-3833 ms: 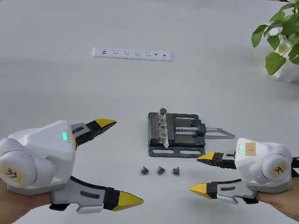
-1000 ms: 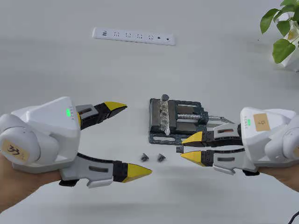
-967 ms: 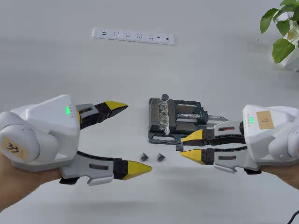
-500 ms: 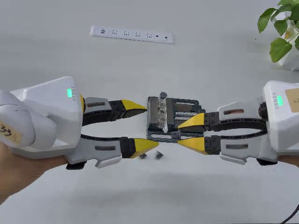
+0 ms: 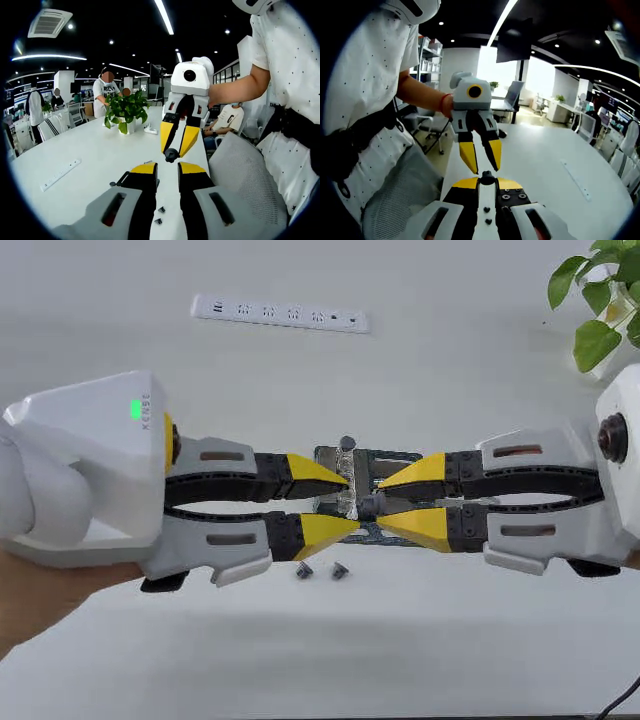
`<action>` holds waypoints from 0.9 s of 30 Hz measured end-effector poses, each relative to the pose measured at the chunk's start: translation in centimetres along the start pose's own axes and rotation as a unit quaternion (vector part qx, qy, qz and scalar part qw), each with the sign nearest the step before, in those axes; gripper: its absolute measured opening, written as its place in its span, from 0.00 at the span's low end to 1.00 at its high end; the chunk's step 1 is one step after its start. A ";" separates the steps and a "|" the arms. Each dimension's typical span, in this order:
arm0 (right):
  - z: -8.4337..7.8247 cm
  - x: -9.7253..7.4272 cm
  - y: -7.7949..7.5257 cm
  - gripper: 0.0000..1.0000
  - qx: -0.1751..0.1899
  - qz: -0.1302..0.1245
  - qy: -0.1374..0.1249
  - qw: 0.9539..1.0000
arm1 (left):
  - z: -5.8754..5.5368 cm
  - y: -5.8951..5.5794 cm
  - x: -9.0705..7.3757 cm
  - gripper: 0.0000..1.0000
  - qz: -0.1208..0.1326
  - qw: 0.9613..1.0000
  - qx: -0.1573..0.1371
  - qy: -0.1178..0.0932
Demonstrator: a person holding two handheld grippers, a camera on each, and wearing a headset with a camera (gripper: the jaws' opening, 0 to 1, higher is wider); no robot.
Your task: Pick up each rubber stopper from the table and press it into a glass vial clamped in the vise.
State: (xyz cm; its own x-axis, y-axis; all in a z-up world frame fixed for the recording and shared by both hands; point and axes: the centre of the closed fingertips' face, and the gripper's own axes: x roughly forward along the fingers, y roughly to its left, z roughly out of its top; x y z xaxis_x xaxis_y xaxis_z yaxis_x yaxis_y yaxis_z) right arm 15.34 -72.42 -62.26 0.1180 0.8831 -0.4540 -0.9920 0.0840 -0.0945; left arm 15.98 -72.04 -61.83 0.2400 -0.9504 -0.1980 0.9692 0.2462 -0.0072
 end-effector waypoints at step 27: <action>1.9 -0.1 0.5 0.07 0.009 0.017 -0.025 1.000 | 1.9 -0.9 -0.1 0.06 -0.021 1.000 0.014 -0.016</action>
State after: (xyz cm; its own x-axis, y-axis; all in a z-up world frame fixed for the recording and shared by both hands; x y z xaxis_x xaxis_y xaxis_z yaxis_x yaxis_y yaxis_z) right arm 14.73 -71.61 -60.62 0.0827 0.9073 -0.4122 -0.9961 0.0622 -0.0631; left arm 15.22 -72.48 -59.98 0.2011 -0.9651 -0.1675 0.9793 0.2019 0.0123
